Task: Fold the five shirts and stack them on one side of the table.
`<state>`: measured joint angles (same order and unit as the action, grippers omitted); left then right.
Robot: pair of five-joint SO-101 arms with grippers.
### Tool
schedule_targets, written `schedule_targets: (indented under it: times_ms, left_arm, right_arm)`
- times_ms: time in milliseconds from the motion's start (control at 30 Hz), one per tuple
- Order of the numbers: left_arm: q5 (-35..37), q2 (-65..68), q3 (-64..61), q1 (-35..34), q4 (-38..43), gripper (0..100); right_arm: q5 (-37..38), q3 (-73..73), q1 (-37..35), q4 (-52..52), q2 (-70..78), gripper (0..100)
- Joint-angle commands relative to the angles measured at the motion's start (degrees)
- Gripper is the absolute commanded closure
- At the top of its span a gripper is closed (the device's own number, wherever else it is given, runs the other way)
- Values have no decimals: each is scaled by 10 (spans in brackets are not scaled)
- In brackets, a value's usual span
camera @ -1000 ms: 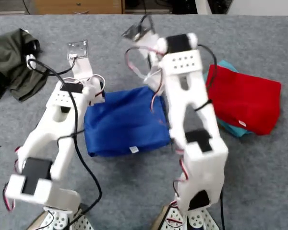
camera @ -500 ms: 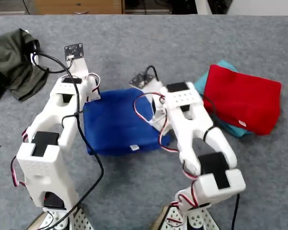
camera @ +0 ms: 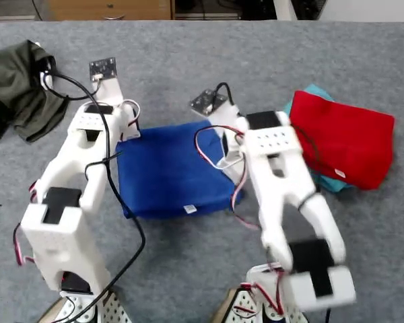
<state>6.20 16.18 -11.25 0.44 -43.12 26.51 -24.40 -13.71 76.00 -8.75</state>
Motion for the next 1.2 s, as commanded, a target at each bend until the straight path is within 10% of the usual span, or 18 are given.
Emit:
schedule_targets:
  times_ms: [0,400,733,1167]
  left_arm:
    - [-4,-95,33,-8,-53,979]
    - [-96,-378,-136,-31,-185,981]
    - [-131,-487,-496,-201,91,981]
    - [-130,-399,-495,-211,156,981]
  right_arm:
    - [8,28,15,37,-110,994]
    - [72,-146,15,189,-328,993]
    - [-172,-244,-1,53,-380,892]
    - [-580,-116,-105,-138,-18,792]
